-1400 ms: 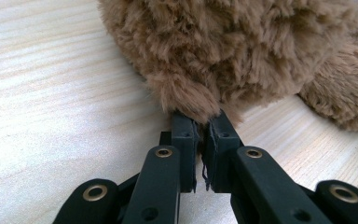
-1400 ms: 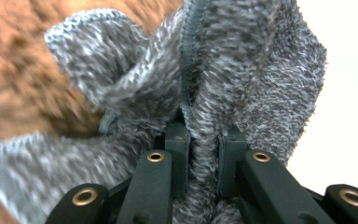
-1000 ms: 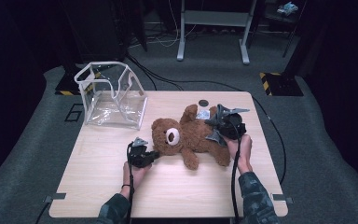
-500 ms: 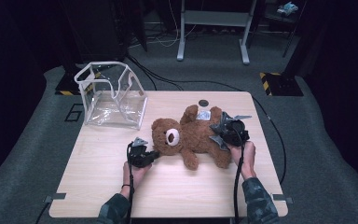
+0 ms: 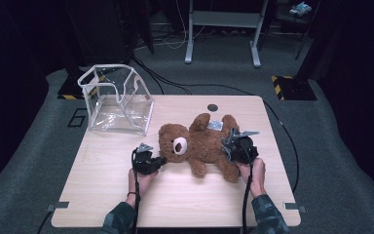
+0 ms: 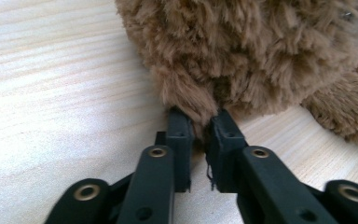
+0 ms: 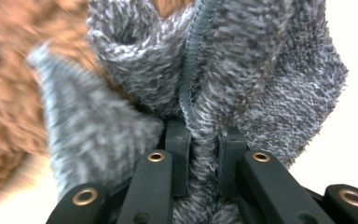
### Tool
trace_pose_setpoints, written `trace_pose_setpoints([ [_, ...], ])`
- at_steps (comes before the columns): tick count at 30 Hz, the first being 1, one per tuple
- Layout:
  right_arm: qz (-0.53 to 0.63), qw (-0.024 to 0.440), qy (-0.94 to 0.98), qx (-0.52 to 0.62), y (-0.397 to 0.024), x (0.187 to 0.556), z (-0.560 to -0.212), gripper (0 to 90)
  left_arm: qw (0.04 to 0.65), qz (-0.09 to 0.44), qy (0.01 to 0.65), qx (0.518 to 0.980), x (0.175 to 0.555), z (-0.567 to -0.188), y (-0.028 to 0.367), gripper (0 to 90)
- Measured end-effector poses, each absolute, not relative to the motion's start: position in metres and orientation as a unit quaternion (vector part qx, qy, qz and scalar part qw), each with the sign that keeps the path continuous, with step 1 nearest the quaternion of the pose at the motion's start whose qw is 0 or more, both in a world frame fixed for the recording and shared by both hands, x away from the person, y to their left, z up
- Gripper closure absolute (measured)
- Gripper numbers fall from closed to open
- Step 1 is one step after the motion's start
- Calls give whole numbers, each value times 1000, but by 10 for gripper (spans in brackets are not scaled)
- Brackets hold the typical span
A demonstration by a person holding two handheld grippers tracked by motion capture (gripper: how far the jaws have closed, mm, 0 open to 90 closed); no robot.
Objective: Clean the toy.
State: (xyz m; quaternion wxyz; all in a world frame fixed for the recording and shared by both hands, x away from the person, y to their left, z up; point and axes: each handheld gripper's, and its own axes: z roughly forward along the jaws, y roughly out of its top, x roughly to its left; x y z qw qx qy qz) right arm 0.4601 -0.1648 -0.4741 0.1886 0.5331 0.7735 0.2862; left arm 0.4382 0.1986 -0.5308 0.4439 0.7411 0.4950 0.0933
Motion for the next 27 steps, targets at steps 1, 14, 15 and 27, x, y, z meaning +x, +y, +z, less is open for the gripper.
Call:
trace_pose_setpoints([
  [1,282,187,772,538,-165,460,-477,790,446,95,496,739,438,-531,199,752],
  [14,293,209,748,557,-188,446,-468,785,446,119,472,751,407,-508,185,293],
  [15,296,208,746,559,-190,444,-466,784,448,118,468,753,404,-507,178,289],
  [27,301,210,732,574,-206,434,-468,782,440,109,423,785,394,-504,102,208],
])
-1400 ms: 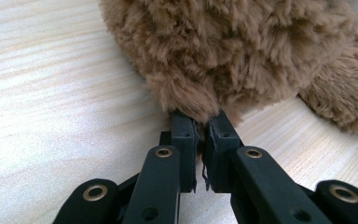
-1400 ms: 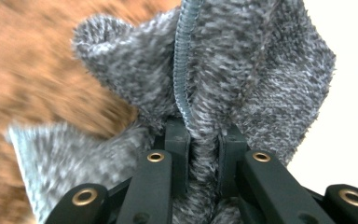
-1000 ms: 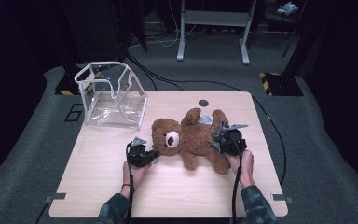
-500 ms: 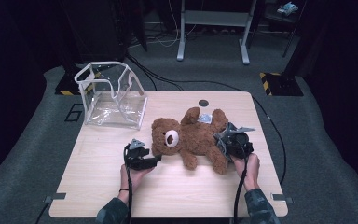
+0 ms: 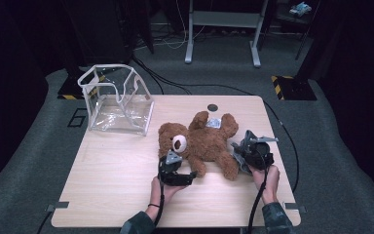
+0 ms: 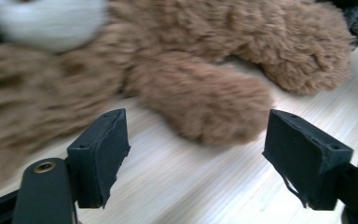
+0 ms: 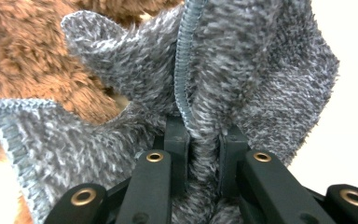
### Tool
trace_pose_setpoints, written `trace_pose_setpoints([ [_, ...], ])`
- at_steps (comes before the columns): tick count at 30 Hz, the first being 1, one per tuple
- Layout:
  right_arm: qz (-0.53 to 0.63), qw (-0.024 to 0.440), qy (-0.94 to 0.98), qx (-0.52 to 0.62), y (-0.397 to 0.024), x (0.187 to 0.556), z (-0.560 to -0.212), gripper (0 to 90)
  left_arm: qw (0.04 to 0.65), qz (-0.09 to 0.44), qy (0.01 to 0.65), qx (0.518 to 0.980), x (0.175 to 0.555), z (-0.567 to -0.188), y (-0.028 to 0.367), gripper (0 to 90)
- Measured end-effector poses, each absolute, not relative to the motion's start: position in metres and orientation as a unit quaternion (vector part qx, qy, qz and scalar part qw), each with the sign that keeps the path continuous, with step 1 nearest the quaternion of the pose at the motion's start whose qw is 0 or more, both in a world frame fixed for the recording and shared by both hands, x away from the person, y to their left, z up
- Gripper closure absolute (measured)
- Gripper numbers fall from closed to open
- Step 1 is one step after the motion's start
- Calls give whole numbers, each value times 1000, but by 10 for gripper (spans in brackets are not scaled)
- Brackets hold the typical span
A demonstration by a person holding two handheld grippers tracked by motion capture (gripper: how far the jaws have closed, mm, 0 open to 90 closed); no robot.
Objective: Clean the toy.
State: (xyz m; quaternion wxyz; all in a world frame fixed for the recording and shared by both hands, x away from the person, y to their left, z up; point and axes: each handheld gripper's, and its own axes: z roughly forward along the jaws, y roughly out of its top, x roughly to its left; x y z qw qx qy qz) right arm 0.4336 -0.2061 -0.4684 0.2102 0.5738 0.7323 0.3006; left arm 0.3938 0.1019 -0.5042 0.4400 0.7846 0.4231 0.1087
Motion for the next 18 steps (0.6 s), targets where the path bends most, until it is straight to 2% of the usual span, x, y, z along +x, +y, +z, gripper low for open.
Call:
trace_pose_setpoints([
  [7,306,207,728,577,-209,432,-468,781,419,121,424,794,397,-507,75,199],
  [12,307,209,727,578,-212,430,-469,781,373,163,426,808,402,-515,59,272],
  [17,307,205,723,583,-216,428,-473,781,373,181,430,802,404,-519,58,468],
  [18,307,205,724,582,-217,429,-474,780,373,183,427,803,405,-519,59,533],
])
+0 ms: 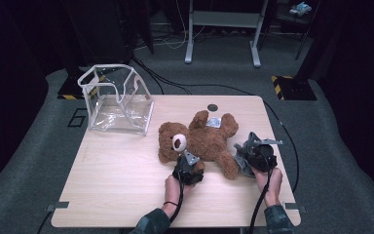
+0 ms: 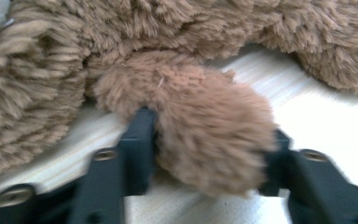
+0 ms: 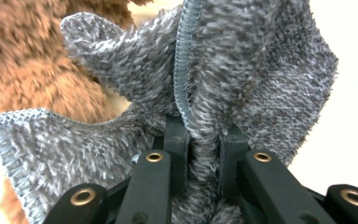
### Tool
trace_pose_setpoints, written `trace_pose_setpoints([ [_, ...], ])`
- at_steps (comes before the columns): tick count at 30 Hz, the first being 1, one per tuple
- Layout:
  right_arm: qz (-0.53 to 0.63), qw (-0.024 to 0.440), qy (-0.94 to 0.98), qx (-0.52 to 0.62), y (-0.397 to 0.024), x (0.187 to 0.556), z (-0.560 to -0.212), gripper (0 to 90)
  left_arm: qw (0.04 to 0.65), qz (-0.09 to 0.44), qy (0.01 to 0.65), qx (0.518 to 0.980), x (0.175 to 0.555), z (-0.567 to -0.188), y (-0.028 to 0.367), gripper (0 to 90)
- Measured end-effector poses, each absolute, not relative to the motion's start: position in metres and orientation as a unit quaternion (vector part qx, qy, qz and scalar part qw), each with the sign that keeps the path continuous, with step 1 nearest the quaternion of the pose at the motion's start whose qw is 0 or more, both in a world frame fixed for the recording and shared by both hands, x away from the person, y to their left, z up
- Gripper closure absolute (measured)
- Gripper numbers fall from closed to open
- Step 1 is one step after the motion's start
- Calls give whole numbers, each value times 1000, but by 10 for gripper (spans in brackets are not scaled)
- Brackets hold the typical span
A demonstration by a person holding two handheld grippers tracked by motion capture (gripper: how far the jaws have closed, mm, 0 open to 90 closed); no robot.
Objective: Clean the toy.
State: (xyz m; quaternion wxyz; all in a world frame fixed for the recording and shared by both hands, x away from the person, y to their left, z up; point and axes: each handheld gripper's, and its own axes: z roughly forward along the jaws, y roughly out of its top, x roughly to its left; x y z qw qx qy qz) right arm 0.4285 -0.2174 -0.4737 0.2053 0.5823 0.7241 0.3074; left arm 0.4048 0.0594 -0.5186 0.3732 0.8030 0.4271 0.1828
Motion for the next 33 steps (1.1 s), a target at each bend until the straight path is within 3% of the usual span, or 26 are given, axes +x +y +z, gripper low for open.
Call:
trace_pose_setpoints([
  [3,308,203,722,586,-220,427,-475,781,387,180,426,798,408,-517,63,649],
  [8,309,206,722,584,-223,426,-475,781,406,172,411,798,414,-508,73,710],
  [23,325,216,720,575,-221,424,-460,780,470,167,375,782,431,-457,87,733],
  [33,353,232,726,543,-204,421,-430,780,497,149,339,785,440,-424,94,738],
])
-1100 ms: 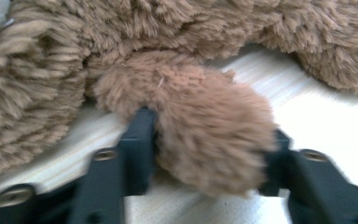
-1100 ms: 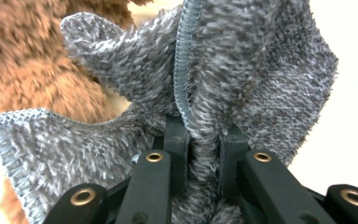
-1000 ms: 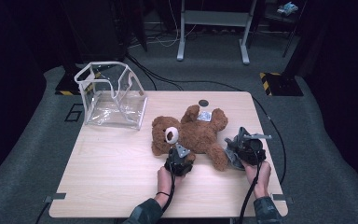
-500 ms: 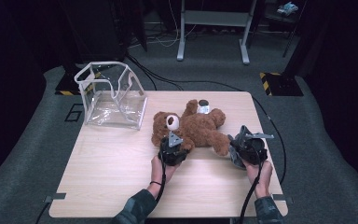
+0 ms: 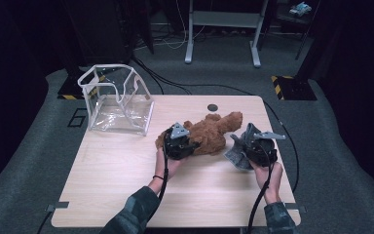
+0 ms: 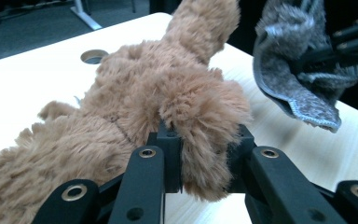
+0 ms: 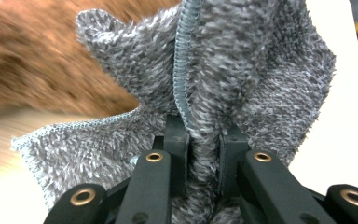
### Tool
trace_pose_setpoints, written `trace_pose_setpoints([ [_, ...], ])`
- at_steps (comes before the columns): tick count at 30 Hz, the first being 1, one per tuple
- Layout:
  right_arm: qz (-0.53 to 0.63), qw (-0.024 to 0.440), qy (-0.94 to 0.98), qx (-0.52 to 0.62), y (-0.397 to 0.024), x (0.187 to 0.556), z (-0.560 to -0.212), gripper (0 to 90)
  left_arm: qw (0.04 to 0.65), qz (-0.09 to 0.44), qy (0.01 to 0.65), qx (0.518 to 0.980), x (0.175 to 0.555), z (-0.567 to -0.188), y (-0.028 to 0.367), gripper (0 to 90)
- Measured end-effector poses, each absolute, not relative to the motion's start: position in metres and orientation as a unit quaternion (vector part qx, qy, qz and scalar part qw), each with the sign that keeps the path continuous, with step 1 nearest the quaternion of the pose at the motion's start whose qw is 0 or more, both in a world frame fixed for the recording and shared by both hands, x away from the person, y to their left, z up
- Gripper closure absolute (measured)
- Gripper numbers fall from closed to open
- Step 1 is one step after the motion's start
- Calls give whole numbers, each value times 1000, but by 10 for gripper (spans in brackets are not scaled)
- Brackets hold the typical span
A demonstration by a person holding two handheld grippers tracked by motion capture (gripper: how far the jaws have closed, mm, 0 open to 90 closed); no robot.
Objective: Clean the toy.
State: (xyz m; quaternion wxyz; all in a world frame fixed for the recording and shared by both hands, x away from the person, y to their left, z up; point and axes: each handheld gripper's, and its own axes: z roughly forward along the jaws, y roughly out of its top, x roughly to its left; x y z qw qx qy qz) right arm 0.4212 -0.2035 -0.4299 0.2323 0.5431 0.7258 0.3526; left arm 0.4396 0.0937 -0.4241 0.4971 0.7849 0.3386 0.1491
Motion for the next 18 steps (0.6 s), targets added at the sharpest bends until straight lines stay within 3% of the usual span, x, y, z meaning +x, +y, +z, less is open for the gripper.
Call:
trace_pose_setpoints([
  [9,388,235,762,463,-133,438,-393,780,488,120,364,784,447,-427,97,732],
  [14,364,228,798,423,-78,459,-398,780,475,117,376,787,452,-425,100,726],
  [18,355,218,796,439,-76,476,-407,781,477,101,385,783,457,-427,111,726],
])
